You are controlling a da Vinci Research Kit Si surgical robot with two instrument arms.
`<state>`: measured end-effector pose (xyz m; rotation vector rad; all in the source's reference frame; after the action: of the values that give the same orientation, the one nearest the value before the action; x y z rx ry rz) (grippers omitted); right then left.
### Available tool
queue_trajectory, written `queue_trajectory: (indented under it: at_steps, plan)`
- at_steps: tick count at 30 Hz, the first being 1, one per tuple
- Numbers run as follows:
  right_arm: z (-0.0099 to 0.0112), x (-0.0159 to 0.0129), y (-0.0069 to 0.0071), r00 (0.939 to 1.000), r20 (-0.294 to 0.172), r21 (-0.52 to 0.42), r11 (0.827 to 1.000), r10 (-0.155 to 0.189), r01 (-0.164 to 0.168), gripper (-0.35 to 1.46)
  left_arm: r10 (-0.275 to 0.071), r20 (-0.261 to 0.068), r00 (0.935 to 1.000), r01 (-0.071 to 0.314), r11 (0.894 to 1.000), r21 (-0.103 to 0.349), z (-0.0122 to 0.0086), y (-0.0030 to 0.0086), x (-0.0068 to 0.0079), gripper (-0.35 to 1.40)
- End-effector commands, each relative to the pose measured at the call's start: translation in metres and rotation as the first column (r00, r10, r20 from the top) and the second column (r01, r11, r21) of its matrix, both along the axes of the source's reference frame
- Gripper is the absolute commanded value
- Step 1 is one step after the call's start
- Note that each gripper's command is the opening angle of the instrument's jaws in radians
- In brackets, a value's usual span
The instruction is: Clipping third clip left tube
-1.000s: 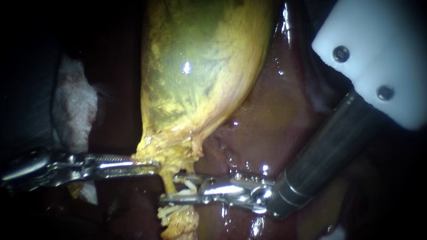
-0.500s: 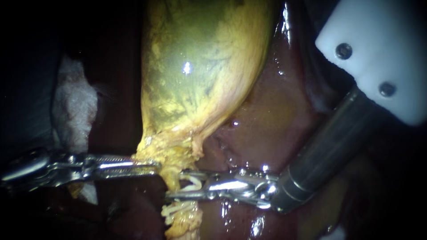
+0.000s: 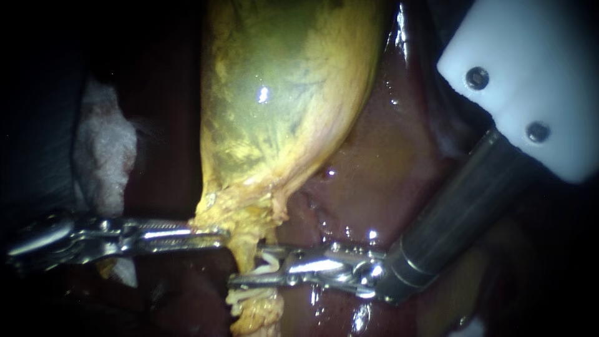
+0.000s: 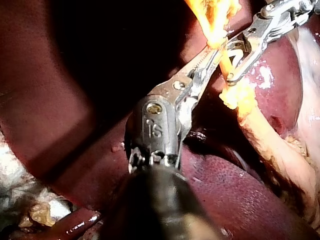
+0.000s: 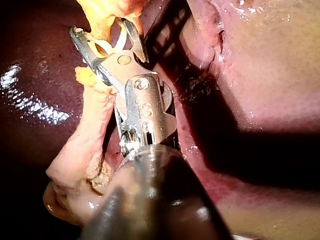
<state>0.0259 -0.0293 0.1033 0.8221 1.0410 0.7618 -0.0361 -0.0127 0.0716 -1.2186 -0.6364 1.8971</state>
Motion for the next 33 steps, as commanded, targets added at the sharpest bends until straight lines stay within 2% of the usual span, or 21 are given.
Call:
queue_trajectory:
  at_steps: [1,8,18,25,29,33]
  plan:
    - [0.0000,0.0000,0.0000,1.0000,0.000,0.000,1.000,0.002,-0.002,0.57,0.000,0.000,1.0000,0.000,1.000,-0.002,0.0001,0.0000,-0.0002,-0.35]
    - [-0.0005,0.0002,0.0001,0.9999,-0.008,0.013,1.000,0.013,-0.013,0.57,0.002,0.001,1.0000,-0.002,1.000,-0.002,0.0003,-0.0001,-0.0003,-0.35]
    - [-0.0018,-0.0002,0.0010,0.9996,-0.017,0.028,0.999,0.021,-0.021,0.54,0.002,0.001,1.0000,-0.002,1.000,-0.002,0.0003,-0.0001,-0.0003,-0.35]
    - [-0.0019,-0.0003,0.0010,0.9996,-0.016,0.039,0.999,0.024,-0.023,0.47,0.002,0.001,1.0000,-0.002,1.000,-0.002,0.0003,-0.0001,-0.0003,-0.35]
    - [-0.0020,-0.0005,0.0009,0.9995,-0.013,0.061,0.998,0.029,-0.028,0.34,0.002,0.001,1.0000,-0.002,1.000,-0.002,0.0002,-0.0001,-0.0003,-0.35]
    - [-0.0020,-0.0010,0.0008,0.9992,-0.007,0.088,0.995,0.038,-0.037,0.03,0.002,0.001,1.0000,-0.002,1.000,-0.002,0.0002,-0.0001,-0.0003,-0.35]
